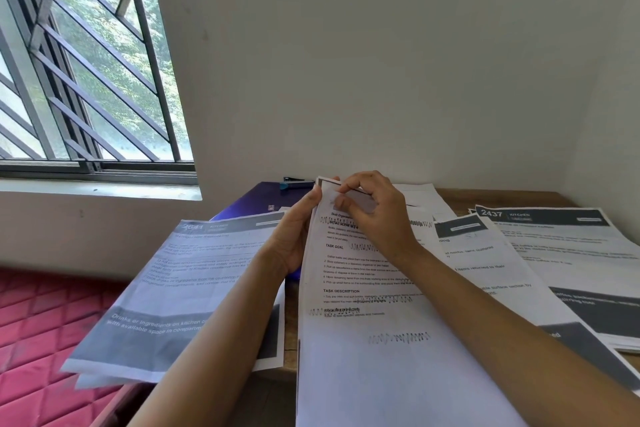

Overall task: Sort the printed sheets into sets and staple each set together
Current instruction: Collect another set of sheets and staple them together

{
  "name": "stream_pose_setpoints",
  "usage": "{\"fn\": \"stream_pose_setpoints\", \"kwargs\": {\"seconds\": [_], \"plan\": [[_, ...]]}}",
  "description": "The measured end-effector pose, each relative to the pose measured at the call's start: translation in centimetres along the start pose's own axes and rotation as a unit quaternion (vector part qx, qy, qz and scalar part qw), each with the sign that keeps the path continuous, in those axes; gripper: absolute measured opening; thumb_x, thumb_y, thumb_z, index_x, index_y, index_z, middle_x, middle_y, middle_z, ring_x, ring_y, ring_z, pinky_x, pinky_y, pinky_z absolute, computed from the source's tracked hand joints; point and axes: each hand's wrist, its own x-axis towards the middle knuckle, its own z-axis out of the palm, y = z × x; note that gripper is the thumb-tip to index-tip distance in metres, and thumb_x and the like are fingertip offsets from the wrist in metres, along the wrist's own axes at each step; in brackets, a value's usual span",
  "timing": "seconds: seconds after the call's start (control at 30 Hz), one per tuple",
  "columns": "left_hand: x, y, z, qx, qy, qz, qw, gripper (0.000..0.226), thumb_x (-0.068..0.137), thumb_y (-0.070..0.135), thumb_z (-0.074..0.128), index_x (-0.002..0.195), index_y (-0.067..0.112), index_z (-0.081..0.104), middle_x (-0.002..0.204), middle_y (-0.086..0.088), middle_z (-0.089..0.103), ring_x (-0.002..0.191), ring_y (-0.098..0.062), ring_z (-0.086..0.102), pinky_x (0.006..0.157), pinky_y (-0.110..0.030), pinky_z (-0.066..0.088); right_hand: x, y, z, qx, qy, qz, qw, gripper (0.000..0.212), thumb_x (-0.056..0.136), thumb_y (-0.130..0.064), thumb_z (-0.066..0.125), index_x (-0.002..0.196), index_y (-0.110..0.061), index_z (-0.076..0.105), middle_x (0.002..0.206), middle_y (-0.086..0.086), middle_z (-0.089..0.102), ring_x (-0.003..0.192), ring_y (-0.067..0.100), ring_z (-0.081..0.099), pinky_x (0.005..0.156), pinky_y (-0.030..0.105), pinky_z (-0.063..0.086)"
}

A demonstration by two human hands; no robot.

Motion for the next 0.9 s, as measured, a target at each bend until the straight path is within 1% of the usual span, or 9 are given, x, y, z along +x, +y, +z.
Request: {"fn": "stream_pose_setpoints", "kwargs": {"seconds": [0.07, 0.13, 0.2, 0.23, 0.37, 0.47, 0.57, 0.77, 0.9], "plan": [[0.07, -0.04, -0.08, -0.001, -0.011, 0.001, 1.000, 0.069, 0.072, 0.048, 0.078, 0.130, 0.020, 0.053, 0.102, -0.012, 0.068, 0.083, -0.024, 0.068, 0.071, -0.038, 0.058, -0.02, -0.17, 0.05, 0.005, 0.000, 0.000, 1.000, 0.011, 0.083, -0.027, 0.073, 0.090, -0.020, 0.067, 0.100, -0.007, 0.063, 0.099, 0.011, 0.057, 0.085, 0.025, 0.046], [0.18, -0.16, -0.26, 0.005, -0.016, 0.005, 1.000, 0.076, 0.066, 0.049, 0.083, 0.130, 0.020, 0.054, 0.102, -0.012, 0.068, 0.084, -0.024, 0.069, 0.072, -0.038, 0.058, 0.01, -0.28, 0.04, 0.008, 0.001, 0.005, 1.000, 0.010, 0.083, -0.025, 0.073, 0.089, -0.020, 0.067, 0.099, -0.007, 0.063, 0.099, 0.010, 0.057, 0.086, 0.023, 0.045], [0.24, -0.24, -0.32, 0.005, -0.017, 0.009, 1.000, 0.077, 0.065, 0.048, 0.084, 0.130, 0.020, 0.055, 0.104, -0.013, 0.068, 0.086, -0.025, 0.069, 0.072, -0.039, 0.058, 0.06, -0.37, -0.03, 0.015, 0.006, 0.018, 1.000, 0.010, 0.083, -0.026, 0.073, 0.088, -0.021, 0.066, 0.098, -0.008, 0.063, 0.099, 0.012, 0.057, 0.085, 0.022, 0.045], [0.24, -0.25, -0.30, 0.007, -0.017, 0.011, 1.000, 0.077, 0.064, 0.048, 0.084, 0.130, 0.020, 0.055, 0.105, -0.014, 0.067, 0.086, -0.025, 0.068, 0.072, -0.039, 0.058, 0.07, -0.42, -0.06, 0.021, 0.011, 0.024, 0.999, 0.010, 0.082, -0.026, 0.073, 0.088, -0.022, 0.066, 0.098, -0.008, 0.063, 0.098, 0.013, 0.057, 0.085, 0.024, 0.046], [0.04, -0.18, 0.02, 0.031, -0.017, 0.022, 0.999, 0.081, 0.062, 0.049, 0.085, 0.129, 0.016, 0.053, 0.099, -0.014, 0.068, 0.083, -0.026, 0.069, 0.071, -0.037, 0.058, 0.20, -0.42, 0.00, 0.048, 0.025, 0.042, 0.998, 0.013, 0.082, -0.030, 0.073, 0.089, -0.022, 0.066, 0.098, -0.009, 0.064, 0.099, 0.017, 0.060, 0.084, 0.040, 0.052], [-0.13, -0.09, 0.30, 0.046, -0.028, 0.031, 0.998, 0.076, 0.064, 0.048, 0.084, 0.127, 0.017, 0.056, 0.098, -0.014, 0.068, 0.083, -0.026, 0.069, 0.071, -0.037, 0.058, 0.26, -0.37, 0.12, 0.056, 0.027, 0.049, 0.997, 0.014, 0.081, -0.032, 0.073, 0.089, -0.022, 0.066, 0.098, -0.010, 0.064, 0.098, 0.018, 0.060, 0.083, 0.045, 0.052], [-0.26, 0.00, 0.38, 0.052, -0.032, 0.036, 0.997, 0.069, 0.065, 0.048, 0.083, 0.122, 0.017, 0.059, 0.095, -0.013, 0.069, 0.082, -0.026, 0.070, 0.070, -0.036, 0.058, 0.23, -0.37, 0.18, 0.060, 0.028, 0.048, 0.997, 0.015, 0.081, -0.035, 0.073, 0.089, -0.024, 0.066, 0.098, -0.010, 0.065, 0.099, 0.018, 0.059, 0.083, 0.047, 0.051], [-0.34, 0.03, 0.37, 0.065, -0.017, 0.027, 0.997, 0.080, 0.059, 0.050, 0.086, 0.122, 0.011, 0.056, 0.092, -0.015, 0.069, 0.080, -0.028, 0.070, 0.069, -0.036, 0.058, 0.22, -0.48, 0.15, 0.060, 0.027, 0.044, 0.997, 0.014, 0.081, -0.033, 0.072, 0.092, -0.025, 0.068, 0.099, -0.009, 0.066, 0.102, 0.015, 0.057, 0.087, 0.042, 0.049], [-0.32, -0.01, 0.30, 0.068, -0.012, 0.025, 0.997, 0.077, 0.060, 0.049, 0.085, 0.119, 0.008, 0.055, 0.093, -0.016, 0.068, 0.080, -0.029, 0.070, 0.070, -0.037, 0.058, 0.20, -0.70, 0.08, 0.064, 0.023, 0.046, 0.997, 0.012, 0.082, -0.027, 0.073, 0.093, -0.024, 0.070, 0.100, -0.009, 0.065, 0.103, 0.014, 0.056, 0.088, 0.030, 0.048]]}}
